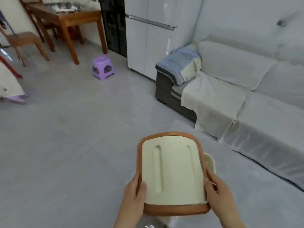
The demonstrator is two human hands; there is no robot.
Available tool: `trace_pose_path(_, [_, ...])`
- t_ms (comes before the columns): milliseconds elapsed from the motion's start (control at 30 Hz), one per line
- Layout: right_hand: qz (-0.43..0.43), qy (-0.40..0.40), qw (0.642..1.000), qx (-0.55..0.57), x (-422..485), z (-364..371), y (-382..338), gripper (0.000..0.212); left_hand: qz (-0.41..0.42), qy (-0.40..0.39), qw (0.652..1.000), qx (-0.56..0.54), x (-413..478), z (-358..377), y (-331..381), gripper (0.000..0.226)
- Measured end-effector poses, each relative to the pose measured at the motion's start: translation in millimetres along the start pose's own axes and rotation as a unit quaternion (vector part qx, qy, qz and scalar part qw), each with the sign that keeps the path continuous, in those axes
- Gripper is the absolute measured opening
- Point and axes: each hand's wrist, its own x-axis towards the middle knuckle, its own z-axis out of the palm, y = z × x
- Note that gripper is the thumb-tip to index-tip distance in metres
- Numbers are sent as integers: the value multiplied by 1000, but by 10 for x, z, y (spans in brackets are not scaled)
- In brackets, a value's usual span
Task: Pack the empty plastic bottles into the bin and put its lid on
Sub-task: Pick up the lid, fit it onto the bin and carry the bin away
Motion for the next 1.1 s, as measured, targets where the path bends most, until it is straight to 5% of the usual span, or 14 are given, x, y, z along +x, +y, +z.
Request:
trace_pose_path(267, [151, -5, 988, -26, 627, -242, 966, 47, -72, -117, 982, 132, 859, 1096, 44, 46])
trace_pose_path(1100, [218, -11, 975, -52, 1002, 71, 1453, 45, -168, -168, 957, 165, 1386, 1482, -582, 47])
